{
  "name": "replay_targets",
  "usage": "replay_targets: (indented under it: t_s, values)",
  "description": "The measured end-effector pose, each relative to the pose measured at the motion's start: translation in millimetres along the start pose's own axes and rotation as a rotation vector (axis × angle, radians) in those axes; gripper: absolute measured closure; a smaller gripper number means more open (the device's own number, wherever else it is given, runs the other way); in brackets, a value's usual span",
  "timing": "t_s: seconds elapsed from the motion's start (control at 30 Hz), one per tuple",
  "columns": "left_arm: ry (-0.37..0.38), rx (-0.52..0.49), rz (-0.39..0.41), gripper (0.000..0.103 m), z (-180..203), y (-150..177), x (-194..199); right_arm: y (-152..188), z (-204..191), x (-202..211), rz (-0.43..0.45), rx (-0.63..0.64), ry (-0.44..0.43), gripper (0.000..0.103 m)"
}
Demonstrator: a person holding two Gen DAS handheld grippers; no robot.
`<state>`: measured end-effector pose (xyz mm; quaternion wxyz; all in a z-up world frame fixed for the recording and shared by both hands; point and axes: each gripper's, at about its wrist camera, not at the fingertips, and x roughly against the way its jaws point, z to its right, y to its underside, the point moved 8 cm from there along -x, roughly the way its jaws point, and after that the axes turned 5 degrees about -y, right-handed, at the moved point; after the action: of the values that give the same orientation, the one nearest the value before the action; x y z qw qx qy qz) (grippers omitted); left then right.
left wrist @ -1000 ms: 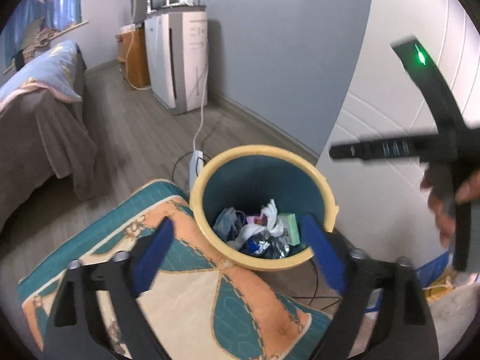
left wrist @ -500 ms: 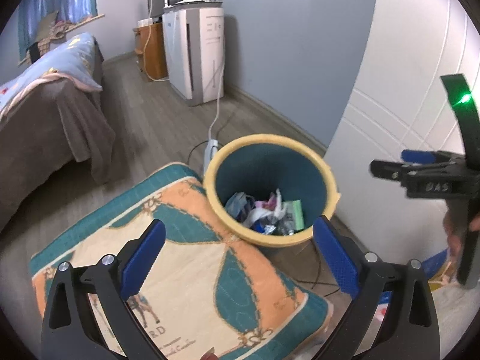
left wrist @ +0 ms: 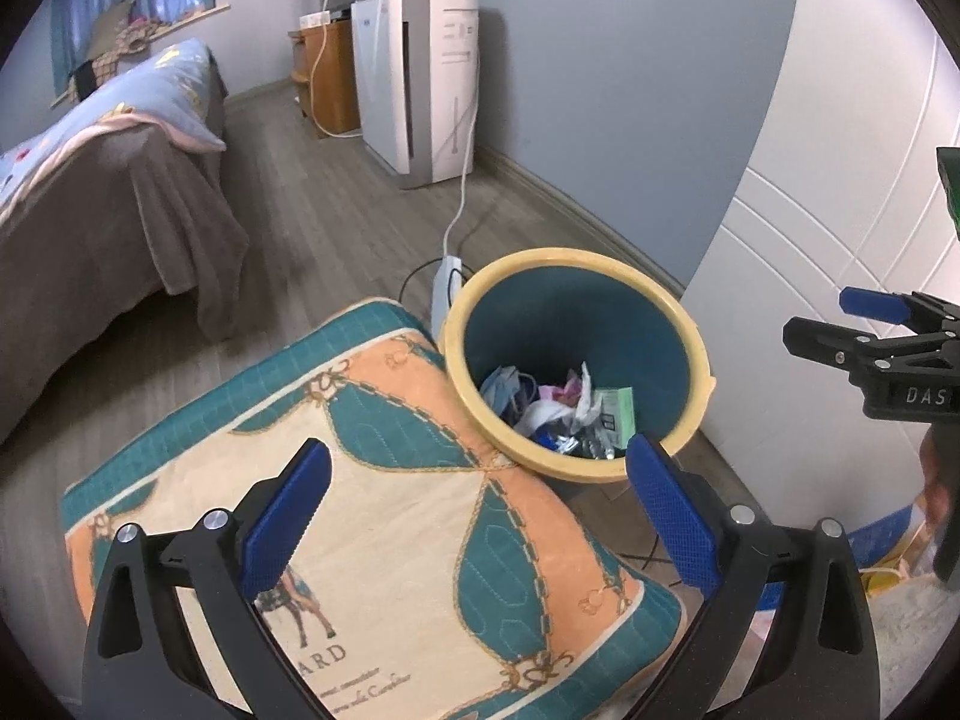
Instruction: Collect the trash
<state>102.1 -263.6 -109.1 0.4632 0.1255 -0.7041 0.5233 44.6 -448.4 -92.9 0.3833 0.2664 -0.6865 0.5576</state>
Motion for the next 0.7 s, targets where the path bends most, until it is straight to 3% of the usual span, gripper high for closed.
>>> replay_targets:
  t_s: [0.7]
  values:
    - [0.003,0.002,-0.01,0.005,2.9,0.9,-0.9,0.1,-0.6,-0.2,-0.003,0.004,0.0,0.006]
